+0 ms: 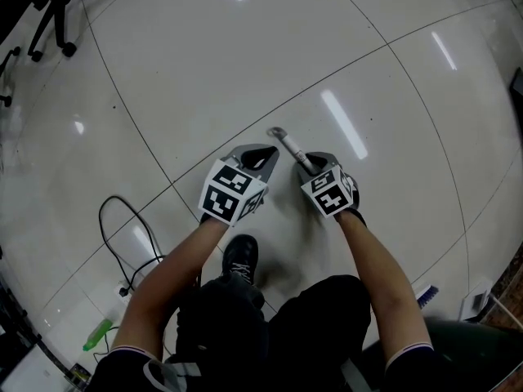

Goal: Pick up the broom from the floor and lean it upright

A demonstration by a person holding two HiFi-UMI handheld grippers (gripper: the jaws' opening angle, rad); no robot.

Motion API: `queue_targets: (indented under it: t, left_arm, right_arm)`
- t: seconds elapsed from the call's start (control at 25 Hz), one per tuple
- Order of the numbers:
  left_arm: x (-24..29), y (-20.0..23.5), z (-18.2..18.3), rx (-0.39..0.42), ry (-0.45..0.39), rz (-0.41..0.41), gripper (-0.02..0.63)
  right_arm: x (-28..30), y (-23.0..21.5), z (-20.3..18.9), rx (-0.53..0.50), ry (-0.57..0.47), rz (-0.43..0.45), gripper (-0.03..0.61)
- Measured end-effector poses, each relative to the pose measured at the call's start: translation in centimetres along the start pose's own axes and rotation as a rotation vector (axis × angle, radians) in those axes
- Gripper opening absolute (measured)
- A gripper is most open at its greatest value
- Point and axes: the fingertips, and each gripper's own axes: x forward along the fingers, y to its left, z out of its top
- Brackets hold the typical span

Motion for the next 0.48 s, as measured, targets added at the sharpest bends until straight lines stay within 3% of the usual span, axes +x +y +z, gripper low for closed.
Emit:
queue_targets:
  t: [0.28, 0.48]
  left_arm:
    - [-1.5, 0.1, 0.9, 0.014, -0.017, 0.01, 0.0]
    - [-3.7, -0.4, 4.7, 0.046, -0.049, 0.017, 0.0]
  right_arm:
    - [-3.3, 0.0, 2.2, 0.048, -0.072, 0.001, 0.095]
    - [-8.6, 0.1, 5.6, 0.047, -0.158, -0.017, 0.094]
